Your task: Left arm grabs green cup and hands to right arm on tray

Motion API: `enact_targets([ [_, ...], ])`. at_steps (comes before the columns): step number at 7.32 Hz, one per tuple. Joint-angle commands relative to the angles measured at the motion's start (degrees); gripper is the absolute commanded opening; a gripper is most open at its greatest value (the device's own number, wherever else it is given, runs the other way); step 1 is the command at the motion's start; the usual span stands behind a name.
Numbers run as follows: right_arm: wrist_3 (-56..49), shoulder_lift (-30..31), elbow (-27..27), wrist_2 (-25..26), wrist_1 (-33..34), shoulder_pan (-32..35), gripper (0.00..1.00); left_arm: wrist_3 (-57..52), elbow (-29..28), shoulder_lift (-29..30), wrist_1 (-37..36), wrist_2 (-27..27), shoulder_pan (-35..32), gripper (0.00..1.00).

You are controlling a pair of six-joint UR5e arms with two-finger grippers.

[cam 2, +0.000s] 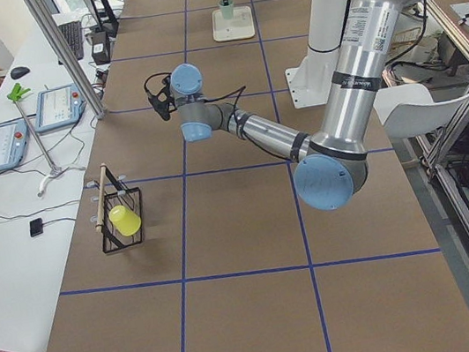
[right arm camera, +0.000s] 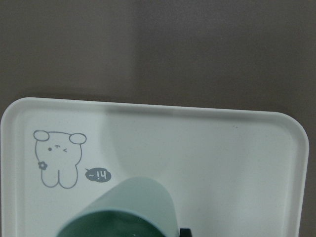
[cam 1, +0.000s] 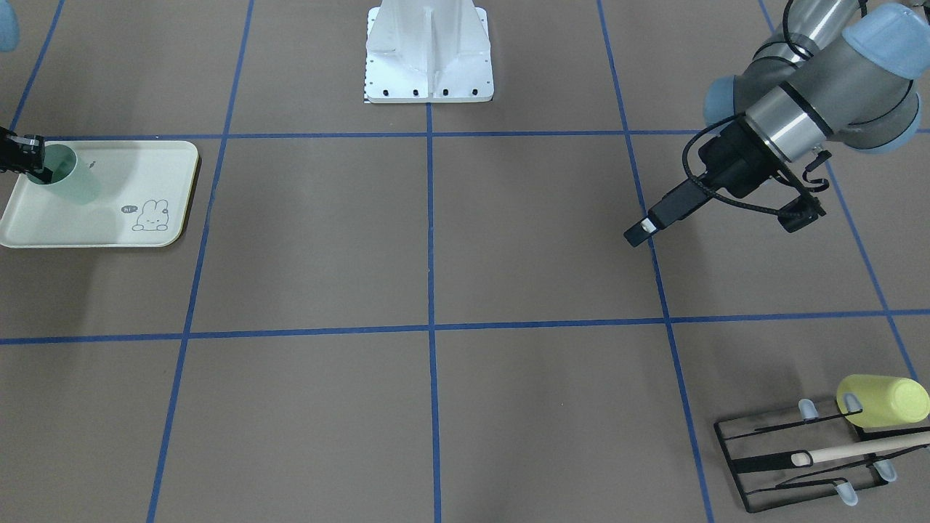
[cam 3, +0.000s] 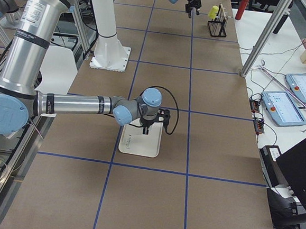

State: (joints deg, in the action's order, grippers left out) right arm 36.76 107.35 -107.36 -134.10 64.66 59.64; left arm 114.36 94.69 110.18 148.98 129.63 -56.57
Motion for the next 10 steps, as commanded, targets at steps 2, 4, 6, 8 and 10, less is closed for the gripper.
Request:
enact_targets([
  [2, 0.3, -0.2, 0.2, 0.5, -0.1, -3.6, 0.00, 0.1, 0.4, 0.1, 0.0, 0.0, 0.1, 1.00],
  [4, 0.3, -0.4, 0.5, 2.0, -0.1, -4.6, 0.00, 0.0, 0.4, 0.1, 0.0, 0.0, 0.0, 1.00],
  [6, 0.3, -1.4, 1.6, 2.4, -0.1, -5.0, 0.25, 0.1, 0.4, 0.1, 0.0, 0.0, 0.0, 1.00],
  [8, 0.2, -1.4, 0.9, 2.3, -0.2, -4.7, 0.99, 0.0, 0.4, 0.3, 0.0, 0.0, 0.0, 1.00],
  [10, -0.4, 0.7, -4.1, 1.7, -0.6, -0.8, 1.00, 0.0, 0.4, 0.3, -0.1, 0.1, -0.5, 1.00],
])
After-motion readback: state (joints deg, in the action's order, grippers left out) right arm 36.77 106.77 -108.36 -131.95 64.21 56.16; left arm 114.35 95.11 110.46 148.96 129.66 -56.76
